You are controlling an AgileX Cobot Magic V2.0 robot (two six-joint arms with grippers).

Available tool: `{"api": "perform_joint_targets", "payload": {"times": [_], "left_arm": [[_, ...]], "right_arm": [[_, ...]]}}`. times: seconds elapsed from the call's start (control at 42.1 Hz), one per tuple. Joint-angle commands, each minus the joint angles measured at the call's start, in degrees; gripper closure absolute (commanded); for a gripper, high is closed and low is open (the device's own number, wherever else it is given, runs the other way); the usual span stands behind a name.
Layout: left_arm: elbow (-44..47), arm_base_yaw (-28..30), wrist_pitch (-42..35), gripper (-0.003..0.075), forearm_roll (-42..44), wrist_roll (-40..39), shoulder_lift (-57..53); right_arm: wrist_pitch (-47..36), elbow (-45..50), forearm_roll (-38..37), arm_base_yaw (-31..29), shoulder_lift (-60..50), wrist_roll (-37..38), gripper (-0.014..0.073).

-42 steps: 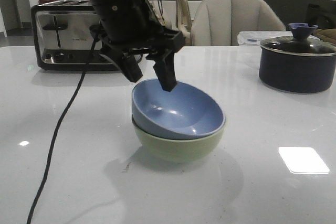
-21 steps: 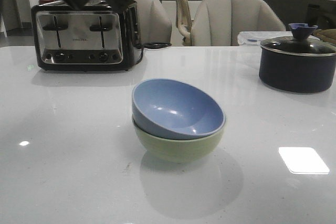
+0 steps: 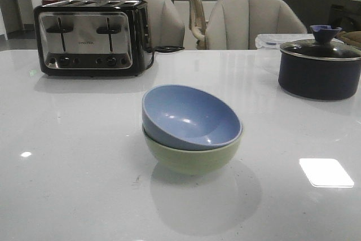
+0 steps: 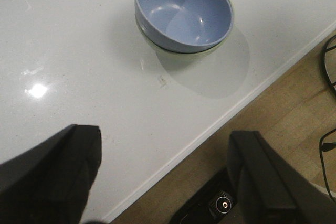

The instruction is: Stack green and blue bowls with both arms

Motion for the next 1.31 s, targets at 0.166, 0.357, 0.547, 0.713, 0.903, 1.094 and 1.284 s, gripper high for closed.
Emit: {"api": "perform_joint_targets", "payload": {"times": [0.166,0.357,0.547,0.713,0.903,1.094,1.284], "left_arm": [[2.69,-0.38,-4.30,0.0181,1.57,-0.25,-6.34],[3.67,-0.38,-5.78,0.0295,4.51,-2.49,-6.43],[3.95,-0.38,-6.24,0.0404,4.87,-2.49,-6.43],[3.95,-0.38,-6.23,0.0491,4.87,-2.49,-6.43],[3.95,-0.38,-6.31,0.0563,4.87,-2.49,-6.43],[3.95,-0.38,-6.31,0.0621,4.87,-2.49,-6.43],[4.65,1.21,-7.40,0.0619,6.83,-2.05,-9.53]], "right_arm": [[-3.65,-1.53,-0.28,-0.06,-0.41,-0.37,0.0204],[-3.53,-1.53,-0.28,-0.06,-0.41,-0.37,0.0452],[-3.53,-1.53,-0.28,-0.06,-0.41,-0.37,0.0551],[-3.53,-1.53,-0.28,-0.06,-0.41,-0.37,0.0551],[-3.53,-1.53,-0.28,-0.06,-0.41,-0.37,0.0551],[-3.53,-1.53,-0.28,-0.06,-0.41,-0.37,0.0551],[-3.53,-1.53,-0.28,-0.06,-0.41,-0.37,0.0551]]}}
